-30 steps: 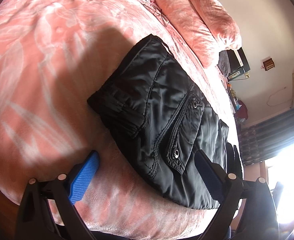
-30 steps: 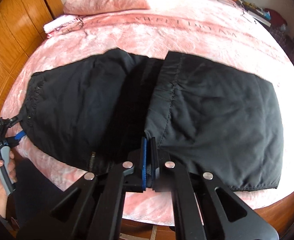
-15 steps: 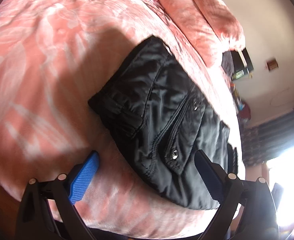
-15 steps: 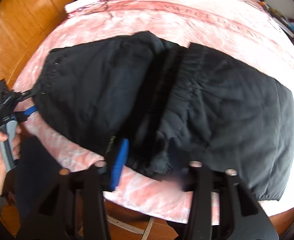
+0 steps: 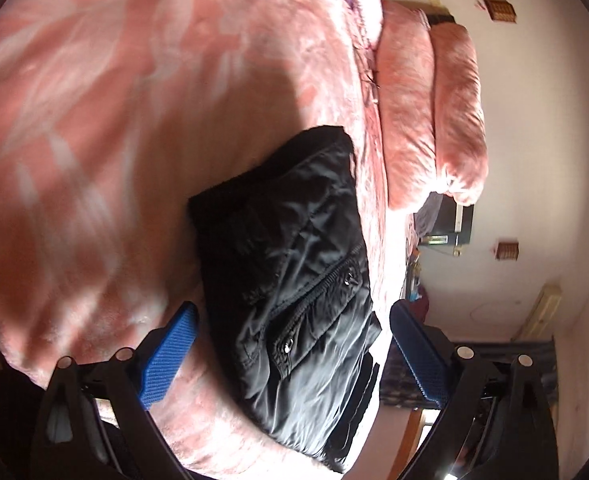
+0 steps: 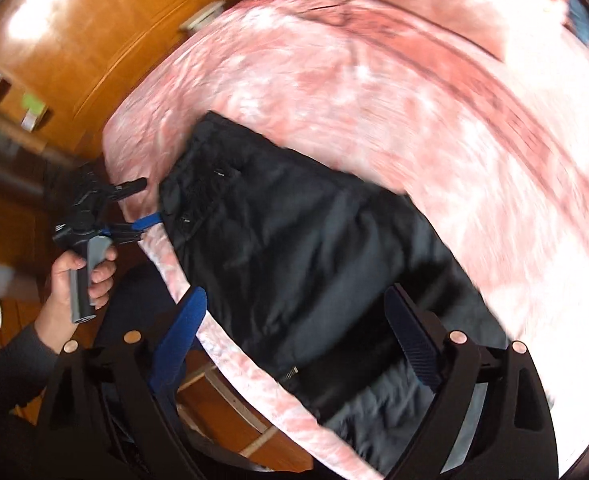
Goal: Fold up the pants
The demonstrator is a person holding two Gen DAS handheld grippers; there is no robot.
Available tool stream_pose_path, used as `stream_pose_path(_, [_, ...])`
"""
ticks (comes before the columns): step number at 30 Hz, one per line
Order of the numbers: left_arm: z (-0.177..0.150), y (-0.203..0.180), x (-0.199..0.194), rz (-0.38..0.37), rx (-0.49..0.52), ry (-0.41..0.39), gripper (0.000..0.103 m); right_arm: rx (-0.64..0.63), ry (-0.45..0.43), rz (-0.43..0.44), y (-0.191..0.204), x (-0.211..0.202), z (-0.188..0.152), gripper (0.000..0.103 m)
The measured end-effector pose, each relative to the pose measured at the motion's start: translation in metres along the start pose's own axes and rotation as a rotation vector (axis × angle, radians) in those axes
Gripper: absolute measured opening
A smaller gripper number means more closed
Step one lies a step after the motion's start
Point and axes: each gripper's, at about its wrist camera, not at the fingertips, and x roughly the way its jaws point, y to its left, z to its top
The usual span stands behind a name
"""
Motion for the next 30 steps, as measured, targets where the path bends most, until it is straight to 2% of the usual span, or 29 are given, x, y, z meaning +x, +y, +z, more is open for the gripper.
stream_pose_path(6, [0.008,0.01,0.013,-0.005,-0.061,-0.031,0.096,-0.191,0.14,0.078,0.039,0.053,0.091,0.091])
stream_pose_path(10, [0.009,0.009,0.016,0.024,-0.052,-0.059,0.093,-0.272,0.251,0.076,0.056,0.099,0.139,0.091])
stream_pose_path(11, [0.008,0.009,0.015,0.037,-0.04,-0.067,0.081,-0.292,0.266,0.07,0.06,0.109,0.148,0.091])
stream_pose_path(12, [0.008,0.007,0.017,0.069,-0.022,-0.059,0.063,-0.308,0.283,0.069,0.064,0.119,0.158,0.091])
stream_pose_path(14, [0.01,0.012,0.021,0.103,-0.03,-0.046,0.052,-0.333,0.32,0.084,0.07,0.14,0.173,0.091])
stream_pose_path(21, [0.015,0.027,0.02,0.006,-0.091,-0.038,0.054,-0.414,0.408,0.13,0.082,0.194,0.206,0.091])
stream_pose_path(30, [0.013,0.028,0.018,-0.001,-0.074,-0.046,0.054,-0.539,0.497,0.17,0.101,0.228,0.218,0.091])
